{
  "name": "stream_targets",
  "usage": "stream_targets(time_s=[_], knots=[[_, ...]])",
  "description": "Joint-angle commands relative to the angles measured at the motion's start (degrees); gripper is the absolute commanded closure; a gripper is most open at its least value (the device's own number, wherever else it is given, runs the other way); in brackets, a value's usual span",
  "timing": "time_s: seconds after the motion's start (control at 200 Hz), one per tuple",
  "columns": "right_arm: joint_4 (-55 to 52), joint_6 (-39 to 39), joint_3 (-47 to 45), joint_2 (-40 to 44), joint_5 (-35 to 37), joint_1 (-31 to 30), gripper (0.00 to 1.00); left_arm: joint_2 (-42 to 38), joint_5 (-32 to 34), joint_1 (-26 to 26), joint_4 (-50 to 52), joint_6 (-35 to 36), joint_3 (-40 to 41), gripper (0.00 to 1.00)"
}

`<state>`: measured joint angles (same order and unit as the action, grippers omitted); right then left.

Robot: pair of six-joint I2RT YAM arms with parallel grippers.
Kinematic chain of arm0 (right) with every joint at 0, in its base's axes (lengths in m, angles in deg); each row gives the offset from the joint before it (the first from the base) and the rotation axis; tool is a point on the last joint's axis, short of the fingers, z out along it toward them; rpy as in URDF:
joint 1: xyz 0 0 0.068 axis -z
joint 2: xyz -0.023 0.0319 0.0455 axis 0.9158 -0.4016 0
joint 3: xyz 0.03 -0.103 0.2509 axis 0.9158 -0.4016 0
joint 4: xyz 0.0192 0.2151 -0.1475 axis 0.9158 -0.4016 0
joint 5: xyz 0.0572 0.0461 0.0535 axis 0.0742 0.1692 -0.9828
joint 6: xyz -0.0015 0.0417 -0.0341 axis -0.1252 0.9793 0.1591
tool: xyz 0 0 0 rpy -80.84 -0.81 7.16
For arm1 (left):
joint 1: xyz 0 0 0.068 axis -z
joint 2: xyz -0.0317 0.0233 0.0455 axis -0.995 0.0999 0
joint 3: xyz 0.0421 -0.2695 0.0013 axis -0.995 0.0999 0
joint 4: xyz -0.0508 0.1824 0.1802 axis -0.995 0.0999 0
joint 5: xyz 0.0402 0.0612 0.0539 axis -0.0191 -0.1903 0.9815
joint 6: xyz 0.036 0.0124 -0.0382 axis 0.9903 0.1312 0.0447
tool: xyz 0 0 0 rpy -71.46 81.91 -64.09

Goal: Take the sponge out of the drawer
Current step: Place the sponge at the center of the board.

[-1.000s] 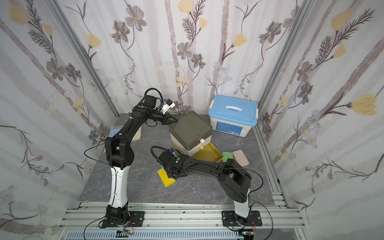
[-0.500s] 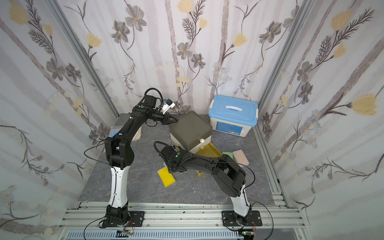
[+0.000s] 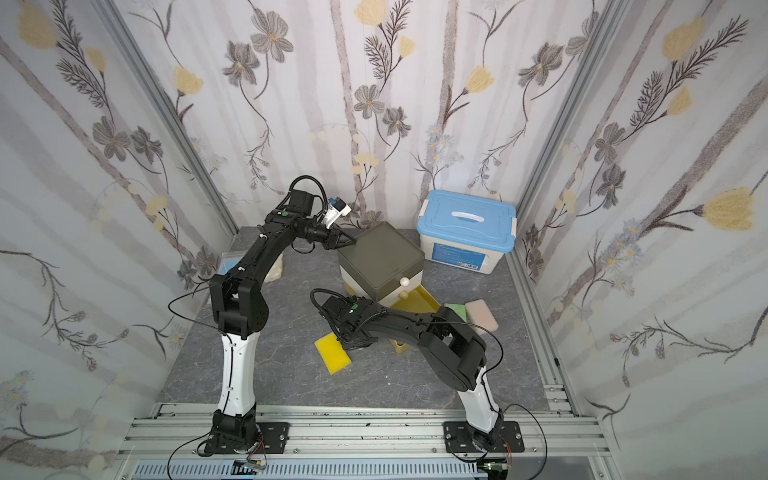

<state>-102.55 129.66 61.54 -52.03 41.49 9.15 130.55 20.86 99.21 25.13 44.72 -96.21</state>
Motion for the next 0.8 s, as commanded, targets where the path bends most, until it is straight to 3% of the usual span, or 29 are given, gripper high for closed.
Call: stream_targets(time_s=[0.0,0.065,0.205,0.3,0.51,0.65,0.794], knots=[[-0.9,1.2,0.4,-0.9,1.2,0.3,1.0,0.3,0.6,1.1,9.0,1.6,0.5,0.75],[-1.1,1.1,0.7,-1.2,0.8,0.3,1.0,0.1,0.8,1.1,9.2,1.8,0.5,0.75],[-1.0,0.4,1.5,-0.9,0.1,-0.2,0.74,0.0,0.8,1.1,9.1,1.8,0.5,0.75],[-1.2,0.1,1.9,-0.3,-0.1,-0.6,0.66,0.2,0.8,1.1,9.1,1.7,0.5,0.75],[-2.4,-0.5,4.0,0.6,-0.7,-2.0,0.6,0.4,0.7,1.1,8.9,1.6,0.6,0.75],[-3.1,-0.7,4.8,1.6,0.4,-3.0,0.45,0.6,0.7,1.1,8.9,1.5,0.7,0.75],[-4.5,-1.2,5.6,0.5,0.2,-3.0,0.43,0.4,0.8,1.1,8.9,1.6,0.6,0.75]])
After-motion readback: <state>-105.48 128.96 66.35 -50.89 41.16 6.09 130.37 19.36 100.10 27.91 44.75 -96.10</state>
